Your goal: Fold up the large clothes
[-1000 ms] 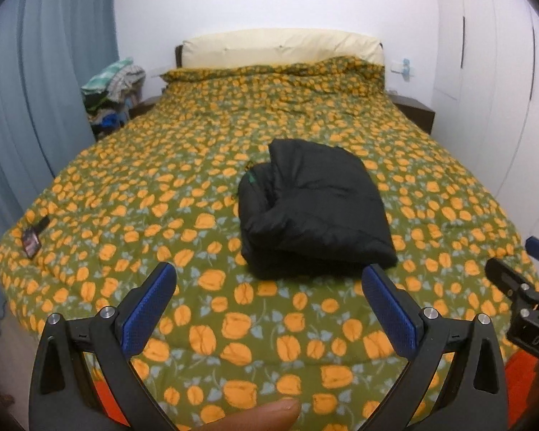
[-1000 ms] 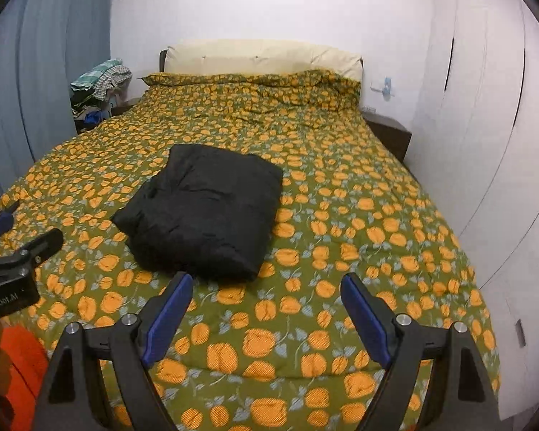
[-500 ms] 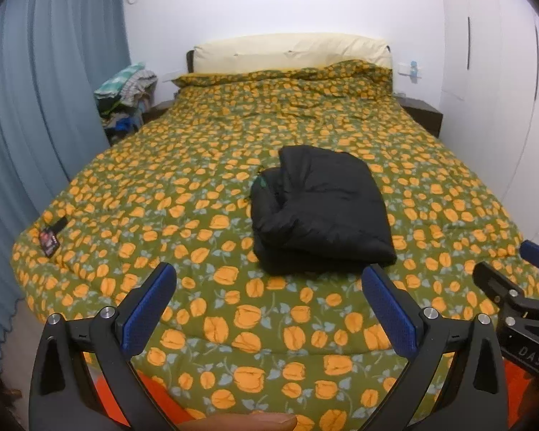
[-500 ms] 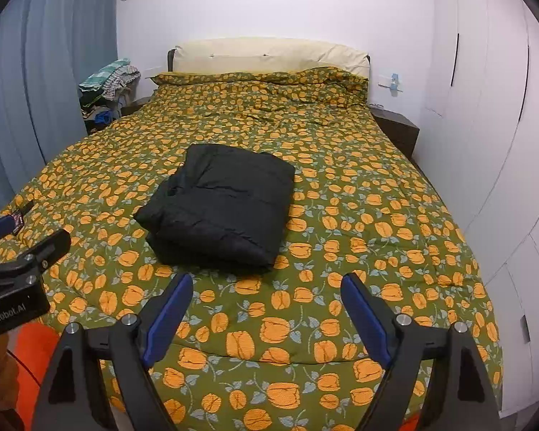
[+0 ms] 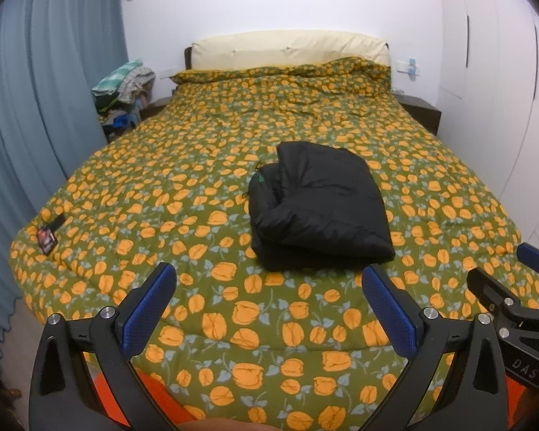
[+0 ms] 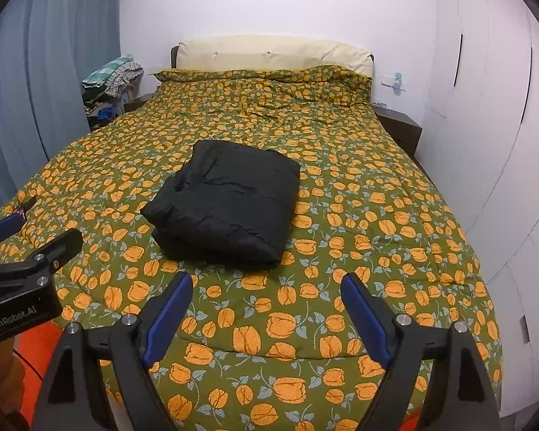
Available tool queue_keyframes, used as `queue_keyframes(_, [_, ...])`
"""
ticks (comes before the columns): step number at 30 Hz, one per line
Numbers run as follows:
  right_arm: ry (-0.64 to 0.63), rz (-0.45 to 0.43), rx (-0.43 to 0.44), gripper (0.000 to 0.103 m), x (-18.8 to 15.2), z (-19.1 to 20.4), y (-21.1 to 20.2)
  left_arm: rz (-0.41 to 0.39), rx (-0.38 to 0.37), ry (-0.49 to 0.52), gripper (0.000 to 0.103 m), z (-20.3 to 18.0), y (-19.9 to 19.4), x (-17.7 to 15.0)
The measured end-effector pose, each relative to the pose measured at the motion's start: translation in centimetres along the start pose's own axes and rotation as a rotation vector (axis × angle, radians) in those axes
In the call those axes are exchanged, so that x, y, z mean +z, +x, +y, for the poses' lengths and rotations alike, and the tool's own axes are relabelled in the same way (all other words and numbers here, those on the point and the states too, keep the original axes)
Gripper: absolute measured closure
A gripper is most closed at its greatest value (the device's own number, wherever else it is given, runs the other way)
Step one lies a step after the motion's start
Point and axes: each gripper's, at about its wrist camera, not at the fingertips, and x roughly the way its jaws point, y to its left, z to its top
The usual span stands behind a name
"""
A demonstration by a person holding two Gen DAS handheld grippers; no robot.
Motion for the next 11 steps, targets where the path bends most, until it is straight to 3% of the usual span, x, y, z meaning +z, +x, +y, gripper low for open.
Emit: queue_keyframes(11, [0.004, 0.015, 0.003, 0.017, -0.36, -0.18, 0.46, -0.011, 0.008, 0.01, 0.0, -0.12, -0.28, -0.26])
